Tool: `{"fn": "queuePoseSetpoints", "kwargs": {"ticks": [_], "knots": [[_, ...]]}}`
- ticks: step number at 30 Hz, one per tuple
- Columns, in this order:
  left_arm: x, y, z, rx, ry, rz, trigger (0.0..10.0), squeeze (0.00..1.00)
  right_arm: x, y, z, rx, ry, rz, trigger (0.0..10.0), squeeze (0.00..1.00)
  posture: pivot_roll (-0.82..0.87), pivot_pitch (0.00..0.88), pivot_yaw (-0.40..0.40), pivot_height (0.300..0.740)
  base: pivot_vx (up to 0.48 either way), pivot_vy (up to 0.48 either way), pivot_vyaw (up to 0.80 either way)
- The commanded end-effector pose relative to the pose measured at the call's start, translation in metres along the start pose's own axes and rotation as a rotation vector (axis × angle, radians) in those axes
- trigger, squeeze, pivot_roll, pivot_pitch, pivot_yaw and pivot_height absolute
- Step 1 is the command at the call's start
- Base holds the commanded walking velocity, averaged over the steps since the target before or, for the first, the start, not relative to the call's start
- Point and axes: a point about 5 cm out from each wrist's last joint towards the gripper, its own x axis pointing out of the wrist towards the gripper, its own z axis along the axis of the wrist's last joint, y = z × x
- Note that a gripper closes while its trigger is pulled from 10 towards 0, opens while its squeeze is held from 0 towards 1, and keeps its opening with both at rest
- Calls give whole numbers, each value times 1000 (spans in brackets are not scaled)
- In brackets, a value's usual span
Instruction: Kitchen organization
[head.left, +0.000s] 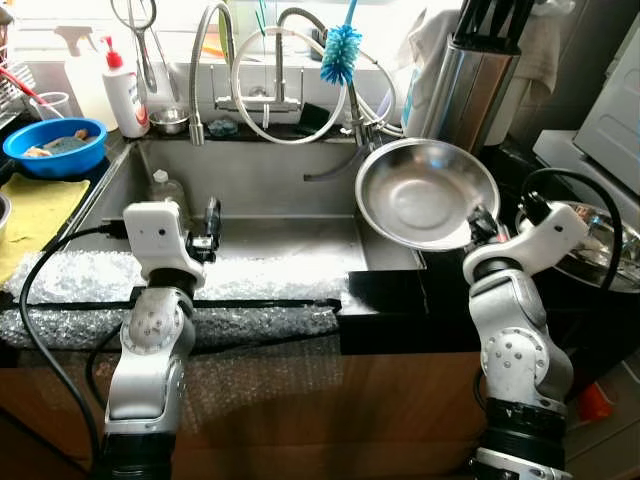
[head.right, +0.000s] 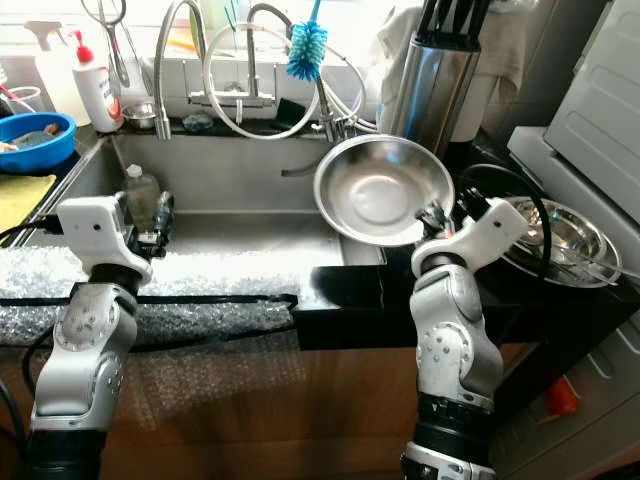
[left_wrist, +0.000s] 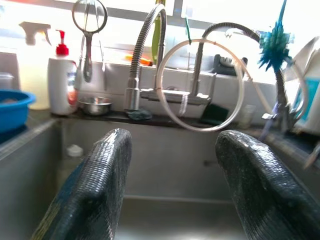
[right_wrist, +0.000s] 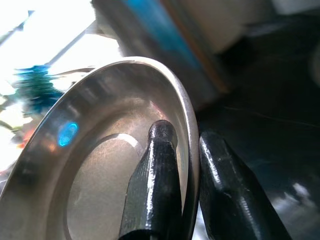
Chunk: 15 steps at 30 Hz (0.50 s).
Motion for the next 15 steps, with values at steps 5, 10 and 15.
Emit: {"fn": "queuePoseSetpoints", "kwargs": {"ticks": [5,10,15], "knots": [[4,-2,3,-111,24,-5,10000,0,-3,20,-2,-58,-4,171,0,0,-94,1,-72,740,0,0,0],[1,-11,-1,-166,68,-77,10000,0,-2,14,-3,-135,-28,157,10000,0,-95,0,-72,740,0,0,0],[-4,-25,-5,-304,119,-151,10000,1000,-1,16,-1,-170,-44,203,10000,0,-93,0,-73,740,0,0,0]]}}
